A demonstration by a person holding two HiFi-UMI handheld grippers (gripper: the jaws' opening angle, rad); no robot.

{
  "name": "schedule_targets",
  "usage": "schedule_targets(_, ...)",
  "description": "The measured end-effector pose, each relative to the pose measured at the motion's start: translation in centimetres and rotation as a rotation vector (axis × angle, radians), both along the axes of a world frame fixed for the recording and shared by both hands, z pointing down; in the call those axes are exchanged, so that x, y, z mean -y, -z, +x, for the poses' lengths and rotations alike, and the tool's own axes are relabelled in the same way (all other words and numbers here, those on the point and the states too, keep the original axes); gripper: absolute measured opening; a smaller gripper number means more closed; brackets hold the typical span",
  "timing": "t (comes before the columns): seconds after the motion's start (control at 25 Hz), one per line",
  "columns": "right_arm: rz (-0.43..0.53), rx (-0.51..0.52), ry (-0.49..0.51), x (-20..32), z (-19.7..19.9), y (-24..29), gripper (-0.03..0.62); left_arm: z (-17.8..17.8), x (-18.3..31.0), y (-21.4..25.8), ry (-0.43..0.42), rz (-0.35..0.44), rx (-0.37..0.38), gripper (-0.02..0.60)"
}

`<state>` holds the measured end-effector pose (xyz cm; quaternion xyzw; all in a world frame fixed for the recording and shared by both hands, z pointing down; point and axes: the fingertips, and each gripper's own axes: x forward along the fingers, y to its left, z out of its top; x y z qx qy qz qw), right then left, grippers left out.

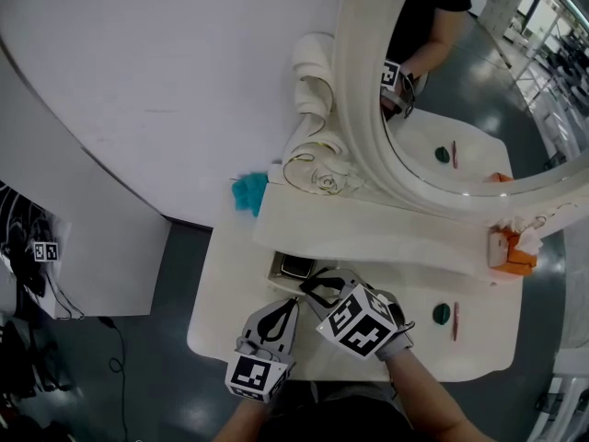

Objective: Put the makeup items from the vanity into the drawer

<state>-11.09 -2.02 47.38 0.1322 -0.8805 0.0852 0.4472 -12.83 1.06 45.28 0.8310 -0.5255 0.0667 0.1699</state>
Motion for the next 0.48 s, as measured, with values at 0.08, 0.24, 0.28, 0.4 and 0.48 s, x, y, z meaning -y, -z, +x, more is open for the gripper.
schedule_targets(0.08,0.008,-0.002,-0.004,-0.06,0.22,0.04,0.109,0.16,-0.03,0.06,-0.004,0.0,0.002,0.013)
schedule_targets(0.24,0.023,0.004,-0.013,-0.15,0.54,0.31,0.106,0.38,0.0,0.39,-0.009,-0.007,0.012,0.014)
schedule_targets(0.28,0.029,0.007,-0.017,-0.16,0.61,0.41,0.096,0.51,-0.11,0.36,-0.013,-0.005,0.01,0.013)
schedule_targets(0.4,0.044,0.013,-0.024,-0.23,0.86,0.66,0.051,0.91,-0.46,0.19,-0.026,0.004,0.002,0.013)
schedule_targets(0.48,0.049,0.018,-0.025,-0.38,0.98,0.79,0.039,1.07,-0.61,0.22,-0.031,0.005,0.003,0.014)
